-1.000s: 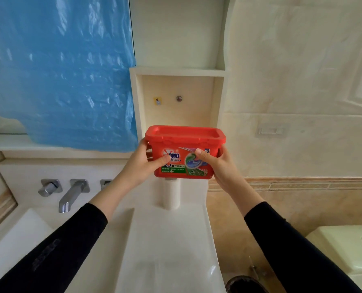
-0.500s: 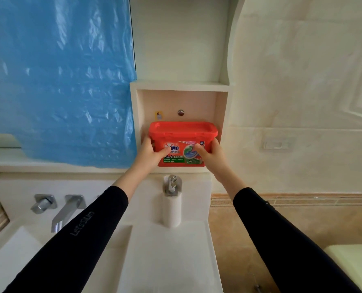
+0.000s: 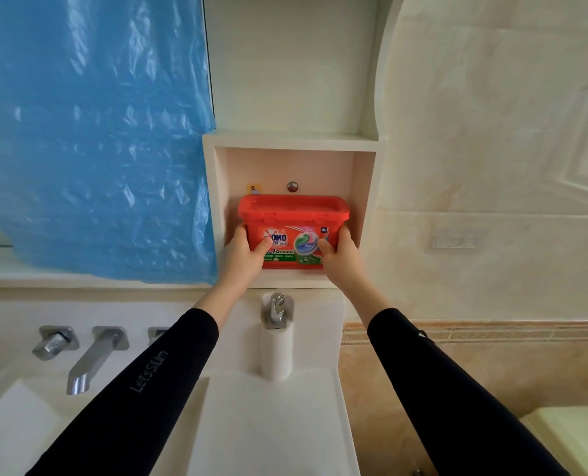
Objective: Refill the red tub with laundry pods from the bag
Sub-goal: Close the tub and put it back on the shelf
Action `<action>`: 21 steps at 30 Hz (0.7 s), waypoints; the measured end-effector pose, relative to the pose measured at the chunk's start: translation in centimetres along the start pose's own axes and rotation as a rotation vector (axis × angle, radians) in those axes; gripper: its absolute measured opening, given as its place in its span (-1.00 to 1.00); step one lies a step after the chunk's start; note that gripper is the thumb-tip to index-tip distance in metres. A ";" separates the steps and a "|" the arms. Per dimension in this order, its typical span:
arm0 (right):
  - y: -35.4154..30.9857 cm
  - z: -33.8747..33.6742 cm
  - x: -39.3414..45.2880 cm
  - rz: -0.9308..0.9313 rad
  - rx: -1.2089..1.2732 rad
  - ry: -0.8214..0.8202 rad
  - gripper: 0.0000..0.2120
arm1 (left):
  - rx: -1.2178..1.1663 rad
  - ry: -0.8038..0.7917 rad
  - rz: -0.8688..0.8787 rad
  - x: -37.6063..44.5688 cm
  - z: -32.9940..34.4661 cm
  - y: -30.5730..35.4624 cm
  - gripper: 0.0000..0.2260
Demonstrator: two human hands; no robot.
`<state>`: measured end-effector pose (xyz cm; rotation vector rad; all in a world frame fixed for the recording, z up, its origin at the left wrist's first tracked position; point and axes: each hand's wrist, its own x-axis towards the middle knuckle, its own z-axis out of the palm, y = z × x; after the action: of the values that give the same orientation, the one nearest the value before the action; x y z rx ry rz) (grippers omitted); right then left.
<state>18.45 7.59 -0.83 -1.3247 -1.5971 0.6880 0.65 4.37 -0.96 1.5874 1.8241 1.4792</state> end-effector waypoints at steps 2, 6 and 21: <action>0.0 -0.1 -0.1 0.009 -0.009 -0.011 -0.66 | 0.027 0.011 0.005 0.0 0.0 -0.1 -0.68; -0.3 -0.3 -0.7 0.019 0.001 -0.028 -0.65 | 0.060 0.015 -0.012 -0.8 0.1 0.2 -0.68; 2.7 -1.0 -11.1 -0.188 0.089 0.072 -0.87 | -0.302 0.076 -0.002 -11.9 -1.4 -2.0 -0.84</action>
<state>20.55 -2.46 -5.98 -1.1067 -1.5900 0.5832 2.53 -6.28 -6.44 1.3996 1.5483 1.7391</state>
